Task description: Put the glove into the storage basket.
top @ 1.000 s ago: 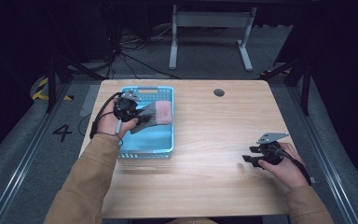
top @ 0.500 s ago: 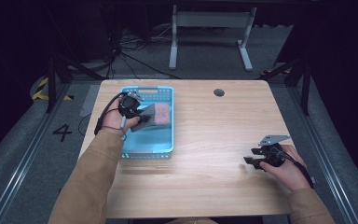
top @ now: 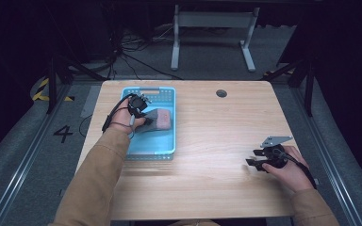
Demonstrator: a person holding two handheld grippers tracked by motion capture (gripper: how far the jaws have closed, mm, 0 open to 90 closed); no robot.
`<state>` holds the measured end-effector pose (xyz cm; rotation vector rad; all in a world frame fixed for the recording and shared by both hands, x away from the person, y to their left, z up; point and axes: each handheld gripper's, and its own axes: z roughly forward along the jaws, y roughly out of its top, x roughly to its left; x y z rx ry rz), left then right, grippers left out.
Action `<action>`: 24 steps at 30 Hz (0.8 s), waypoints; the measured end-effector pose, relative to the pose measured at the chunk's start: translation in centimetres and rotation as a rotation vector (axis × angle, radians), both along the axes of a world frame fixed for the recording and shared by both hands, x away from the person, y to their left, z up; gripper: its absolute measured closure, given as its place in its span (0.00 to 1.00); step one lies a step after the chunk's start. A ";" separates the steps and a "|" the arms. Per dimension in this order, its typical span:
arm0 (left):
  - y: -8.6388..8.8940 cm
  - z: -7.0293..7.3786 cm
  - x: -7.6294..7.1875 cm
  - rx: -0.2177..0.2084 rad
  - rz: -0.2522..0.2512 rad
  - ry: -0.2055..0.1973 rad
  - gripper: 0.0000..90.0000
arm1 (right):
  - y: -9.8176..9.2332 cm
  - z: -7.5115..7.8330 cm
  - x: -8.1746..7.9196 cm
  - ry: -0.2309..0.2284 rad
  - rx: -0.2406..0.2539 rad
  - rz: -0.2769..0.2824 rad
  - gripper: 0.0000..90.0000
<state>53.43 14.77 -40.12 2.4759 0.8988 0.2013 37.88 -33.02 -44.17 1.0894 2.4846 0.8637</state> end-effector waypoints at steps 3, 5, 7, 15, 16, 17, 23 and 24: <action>0.0 -0.3 0.3 0.010 0.006 0.021 0.75 | 0.1 0.0 0.0 -0.005 0.004 0.009 0.51; 0.0 -0.5 0.4 0.012 0.004 0.026 0.75 | 0.1 0.0 0.0 -0.004 0.006 0.013 0.51; -0.2 -0.7 0.6 0.016 0.002 0.037 0.75 | 0.1 0.0 0.0 -0.004 0.006 0.015 0.51; -1.3 -1.5 1.4 0.046 -0.003 0.057 0.74 | -0.2 -0.1 -0.1 -0.003 0.010 0.007 0.51; -1.4 -1.6 1.4 0.050 0.000 0.058 0.74 | -0.3 -0.1 -0.1 -0.003 0.007 0.004 0.51; -1.4 -1.7 1.5 0.056 0.001 0.058 0.74 | -0.4 -0.1 -0.1 -0.006 0.008 0.006 0.51; -1.5 -2.0 1.6 0.072 0.010 0.055 0.71 | -0.5 0.1 -0.3 -0.031 0.019 0.004 0.51; -1.5 -2.1 1.7 0.072 0.014 0.053 0.69 | -0.4 0.1 -0.3 -0.031 0.020 0.005 0.50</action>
